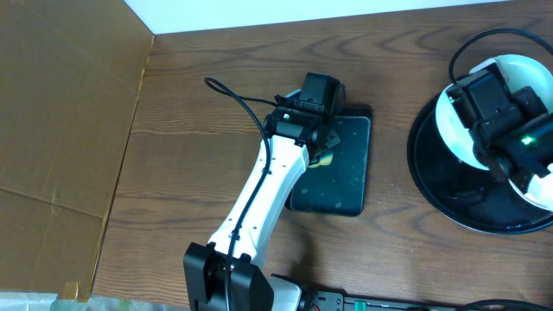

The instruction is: Clean dirty plates on tray and stack at the side

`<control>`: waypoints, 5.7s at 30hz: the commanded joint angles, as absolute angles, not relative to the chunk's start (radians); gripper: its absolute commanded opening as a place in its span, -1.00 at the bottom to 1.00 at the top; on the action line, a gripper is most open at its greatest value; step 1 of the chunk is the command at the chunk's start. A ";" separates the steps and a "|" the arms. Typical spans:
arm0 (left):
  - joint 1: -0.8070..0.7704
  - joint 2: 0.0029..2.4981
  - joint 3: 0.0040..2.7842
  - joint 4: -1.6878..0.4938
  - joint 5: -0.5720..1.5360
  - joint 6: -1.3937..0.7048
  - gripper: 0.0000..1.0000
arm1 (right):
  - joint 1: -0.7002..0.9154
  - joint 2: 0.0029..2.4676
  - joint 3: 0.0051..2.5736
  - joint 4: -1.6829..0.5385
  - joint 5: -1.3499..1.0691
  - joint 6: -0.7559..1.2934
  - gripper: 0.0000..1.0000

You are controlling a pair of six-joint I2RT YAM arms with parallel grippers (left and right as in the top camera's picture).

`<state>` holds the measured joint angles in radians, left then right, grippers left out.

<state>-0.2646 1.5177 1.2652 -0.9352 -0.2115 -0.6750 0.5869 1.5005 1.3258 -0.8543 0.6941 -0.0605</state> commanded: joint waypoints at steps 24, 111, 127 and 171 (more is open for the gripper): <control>-0.404 1.521 1.251 -0.722 0.175 -0.525 -0.85 | 0.187 1.894 1.235 -0.793 -0.229 -0.080 -0.98; -0.697 1.856 1.253 -0.013 -0.268 -0.443 -0.86 | 0.159 1.909 1.160 -0.654 -0.035 0.051 -0.98; -0.706 2.067 1.251 -0.043 -0.029 -0.716 -0.86 | 0.159 1.909 1.160 -0.654 -0.035 0.051 -0.98; -0.721 2.081 1.251 0.041 -0.092 -0.273 -0.86 | 0.159 1.909 1.160 -0.654 -0.035 0.044 -0.98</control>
